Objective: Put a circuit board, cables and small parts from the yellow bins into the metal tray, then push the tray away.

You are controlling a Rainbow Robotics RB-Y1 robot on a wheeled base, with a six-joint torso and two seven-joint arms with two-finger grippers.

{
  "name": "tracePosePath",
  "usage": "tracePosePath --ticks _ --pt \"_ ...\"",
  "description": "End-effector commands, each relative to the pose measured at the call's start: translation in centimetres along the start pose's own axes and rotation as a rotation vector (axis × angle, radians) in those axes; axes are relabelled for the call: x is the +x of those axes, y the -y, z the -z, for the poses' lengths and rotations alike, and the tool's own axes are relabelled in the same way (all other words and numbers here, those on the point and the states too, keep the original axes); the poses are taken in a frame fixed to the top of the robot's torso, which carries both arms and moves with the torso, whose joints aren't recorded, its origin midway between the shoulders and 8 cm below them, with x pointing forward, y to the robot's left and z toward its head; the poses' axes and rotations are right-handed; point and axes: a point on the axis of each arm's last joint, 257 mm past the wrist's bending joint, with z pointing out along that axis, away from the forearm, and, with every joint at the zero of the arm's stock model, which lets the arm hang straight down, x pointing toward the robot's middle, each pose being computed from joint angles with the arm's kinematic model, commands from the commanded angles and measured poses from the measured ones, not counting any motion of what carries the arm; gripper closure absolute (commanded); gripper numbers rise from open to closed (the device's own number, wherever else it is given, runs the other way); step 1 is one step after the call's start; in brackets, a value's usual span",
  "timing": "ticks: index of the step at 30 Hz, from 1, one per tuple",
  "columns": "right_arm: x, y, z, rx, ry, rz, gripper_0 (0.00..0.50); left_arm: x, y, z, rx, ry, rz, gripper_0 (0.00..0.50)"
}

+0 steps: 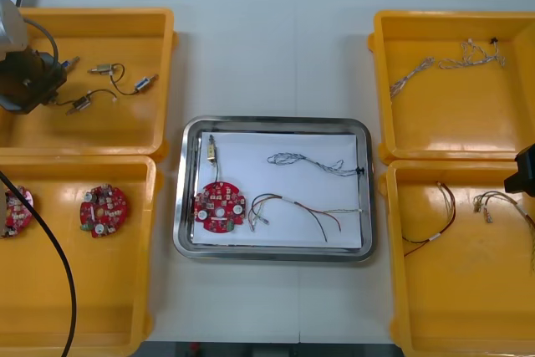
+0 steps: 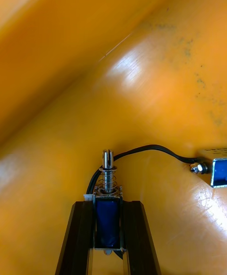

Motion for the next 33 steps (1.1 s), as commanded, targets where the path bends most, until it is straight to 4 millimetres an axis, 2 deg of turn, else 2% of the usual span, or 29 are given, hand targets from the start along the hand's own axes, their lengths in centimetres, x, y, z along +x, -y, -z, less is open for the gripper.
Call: tracePosePath --ticks 1,14,19,27,32,33 --pt "-0.2 -0.2 0.6 -0.014 0.033 0.067 0.0 -0.9 2.1 3.3 0.024 -0.006 0.059 0.5" --pt "-0.1 -0.3 0.5 -0.017 0.03 0.07 0.0 -0.3 1.0 10.5 -0.051 -0.074 0.012 0.5" --pt "-0.1 -0.3 0.5 -0.017 0.03 0.07 0.0 0.2 0.6 12.5 -0.058 -0.075 -0.02 0.5" --pt "-0.1 -0.3 0.5 -0.017 0.03 0.07 0.0 3.0 0.7 14.8 -0.013 -0.062 -0.154 0.5" --pt "-0.1 -0.3 0.5 -0.017 0.03 0.07 0.0 5.2 2.5 16.0 0.038 -0.025 -0.264 0.5" --pt "-0.1 -0.3 0.5 -0.017 0.03 0.07 0.0 6.3 3.1 16.3 0.05 -0.013 -0.311 0.5"
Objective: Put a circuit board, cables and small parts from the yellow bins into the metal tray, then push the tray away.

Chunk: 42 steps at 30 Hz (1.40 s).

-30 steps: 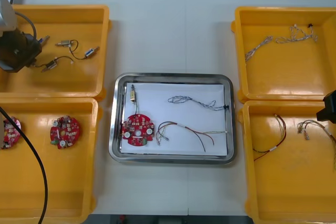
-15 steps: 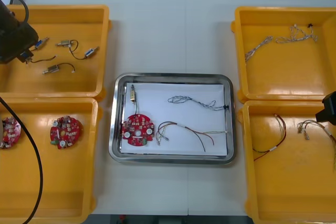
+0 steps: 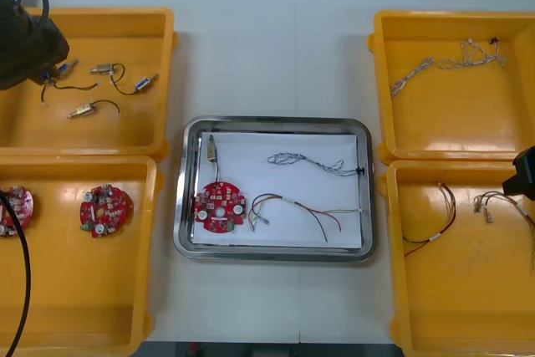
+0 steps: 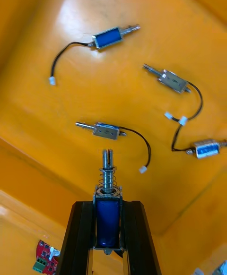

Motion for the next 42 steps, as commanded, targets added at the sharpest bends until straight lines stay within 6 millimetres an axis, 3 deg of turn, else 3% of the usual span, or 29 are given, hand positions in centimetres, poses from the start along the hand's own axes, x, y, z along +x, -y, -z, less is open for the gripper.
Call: tracePosePath --ticks 1,15,28,31,42 --pt "-0.3 -0.2 0.7 -0.011 0.034 0.007 0.0 1.1 0.8 1.4 -0.006 0.068 -0.055 0.5" --pt "-0.3 -0.2 0.7 -0.011 0.034 0.007 0.0 11.1 8.7 2.5 0.128 0.043 -0.284 0.5" --pt "-0.3 -0.2 0.7 -0.011 0.034 0.007 0.0 17.7 11.7 1.9 0.129 0.048 -0.383 0.5" --pt "-0.3 -0.2 0.7 -0.011 0.034 0.007 0.0 18.7 11.7 1.4 0.111 0.054 -0.39 0.5" --pt "-0.3 -0.2 0.7 -0.011 0.034 0.007 0.0 22.5 15.0 0.9 0.162 0.074 -0.416 0.5"
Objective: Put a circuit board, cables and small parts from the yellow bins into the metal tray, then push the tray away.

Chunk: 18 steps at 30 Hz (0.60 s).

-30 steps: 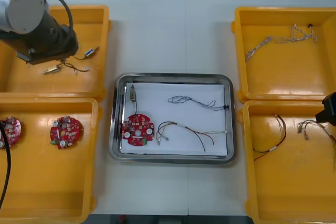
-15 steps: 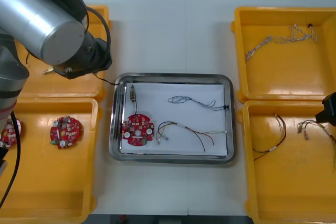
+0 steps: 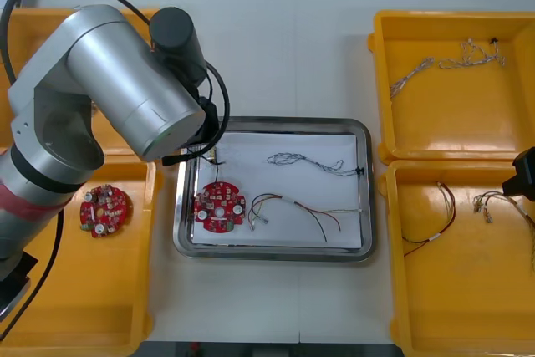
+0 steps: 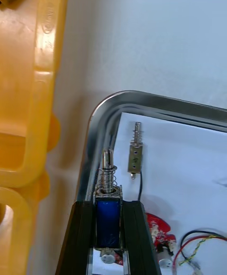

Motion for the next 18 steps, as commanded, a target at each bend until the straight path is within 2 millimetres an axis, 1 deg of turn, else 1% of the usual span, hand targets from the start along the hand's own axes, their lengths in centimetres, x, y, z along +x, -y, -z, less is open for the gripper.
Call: tracePosePath --ticks 1,4,6,7,15,18 --pt "-0.4 -0.2 0.7 -0.011 0.036 0.007 0.0 1.4 3.6 0.6 0.066 0.012 0.01 0.5" --pt "-0.4 -0.2 0.7 -0.011 0.036 0.007 0.0 2.0 4.7 0.6 0.08 -0.003 0.003 0.5" --pt "-0.4 -0.2 0.7 -0.011 0.036 0.007 0.0 2.2 5.1 0.5 0.085 -0.011 -0.008 0.5" --pt "-0.4 -0.2 0.7 -0.011 0.036 0.007 0.0 2.6 5.4 0.1 0.082 -0.032 -0.033 0.5" --pt "-0.4 -0.2 0.7 -0.011 0.036 0.007 0.0 3.0 5.3 -1.4 0.046 -0.093 -0.045 0.5" --pt "-0.4 -0.2 0.7 -0.011 0.036 0.007 0.0 3.1 5.8 -1.7 0.048 -0.104 -0.045 0.5"
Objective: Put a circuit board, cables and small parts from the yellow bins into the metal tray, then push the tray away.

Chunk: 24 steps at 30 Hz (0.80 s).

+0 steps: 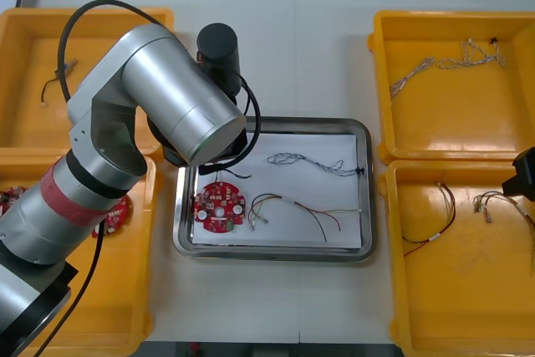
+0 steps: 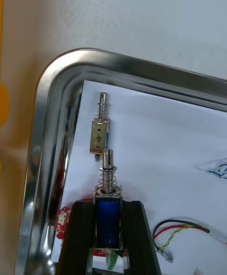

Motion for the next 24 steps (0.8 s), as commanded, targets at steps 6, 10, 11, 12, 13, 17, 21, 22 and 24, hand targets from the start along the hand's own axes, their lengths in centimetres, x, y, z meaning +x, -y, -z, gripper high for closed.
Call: tracePosePath --ticks 6,10,11,12,13,17,21,22,24 --pt "-0.4 -0.2 0.7 -0.011 0.036 0.007 0.0 -0.1 4.0 0.2 0.033 -0.02 -0.076 0.5" --pt "-0.4 -0.2 0.7 -0.011 0.036 0.007 0.0 0.2 5.3 -0.1 0.036 -0.033 -0.083 0.5" --pt "-0.4 -0.2 0.7 -0.011 0.036 0.007 0.0 0.2 5.5 -0.1 0.039 -0.031 -0.085 0.5" --pt "-0.4 -0.2 0.7 -0.011 0.036 0.007 0.0 0.2 5.6 -0.1 0.043 -0.031 -0.088 0.5" --pt "-0.4 -0.2 0.7 -0.011 0.036 0.007 0.0 0.2 5.7 -0.1 0.045 -0.03 -0.089 0.5" --pt "-0.4 -0.2 0.7 -0.011 0.036 0.007 0.0 0.2 5.9 -0.2 0.052 -0.028 -0.104 0.5" --pt "-0.4 -0.2 0.7 -0.011 0.036 0.007 0.0 -0.2 6.0 -0.9 0.047 -0.009 -0.12 0.5" --pt "-0.4 -0.2 0.7 -0.011 0.036 0.007 0.0 -0.3 6.0 -1.2 0.047 -0.002 -0.123 0.5" --pt "-0.4 -0.2 0.7 -0.011 0.036 0.007 0.0 -0.3 6.2 -1.5 0.055 0.0 -0.126 0.5"
